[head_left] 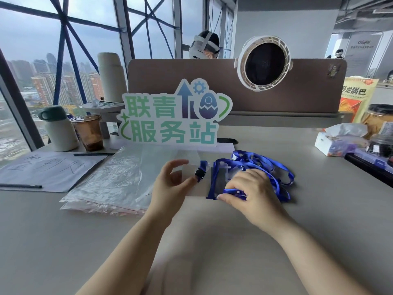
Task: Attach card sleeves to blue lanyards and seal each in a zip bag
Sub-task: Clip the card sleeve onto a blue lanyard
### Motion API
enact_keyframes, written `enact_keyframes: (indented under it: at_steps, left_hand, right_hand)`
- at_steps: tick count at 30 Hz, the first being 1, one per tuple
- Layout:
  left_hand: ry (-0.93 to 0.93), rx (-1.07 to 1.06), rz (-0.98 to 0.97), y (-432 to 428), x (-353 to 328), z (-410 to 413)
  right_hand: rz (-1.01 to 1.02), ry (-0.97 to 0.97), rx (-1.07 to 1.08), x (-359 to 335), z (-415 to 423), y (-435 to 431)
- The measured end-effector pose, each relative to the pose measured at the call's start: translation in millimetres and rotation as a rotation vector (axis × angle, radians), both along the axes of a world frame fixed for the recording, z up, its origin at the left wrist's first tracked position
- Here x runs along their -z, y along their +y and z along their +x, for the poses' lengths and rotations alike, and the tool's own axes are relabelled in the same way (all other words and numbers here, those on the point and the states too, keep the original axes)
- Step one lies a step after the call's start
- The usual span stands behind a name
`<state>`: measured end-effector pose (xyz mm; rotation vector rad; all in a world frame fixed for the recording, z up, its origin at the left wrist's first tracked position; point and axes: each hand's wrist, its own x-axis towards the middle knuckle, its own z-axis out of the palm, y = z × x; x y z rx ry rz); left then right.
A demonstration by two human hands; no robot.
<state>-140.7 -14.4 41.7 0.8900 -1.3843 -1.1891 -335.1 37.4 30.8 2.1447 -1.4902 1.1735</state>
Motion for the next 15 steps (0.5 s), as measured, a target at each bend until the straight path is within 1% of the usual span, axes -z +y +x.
enact_keyframes:
  at_steps: [4, 7, 10, 15]
  left_hand:
    - [-0.023, 0.158, 0.018, 7, -5, -1]
    - [-0.031, 0.237, 0.038, 10, -10, -1]
    - [-0.039, 0.301, 0.030, 14, -12, -1]
    - [-0.075, 0.306, 0.032, 8, -7, 0]
  right_hand:
    - [-0.095, -0.066, -0.036, -4, -4, -1]
    - [-0.095, -0.164, -0.064, -3, -7, -2]
    - [-0.026, -0.250, -0.118, -2, -6, -2]
    - [0.197, -0.472, -0.148, 2, -4, 1]
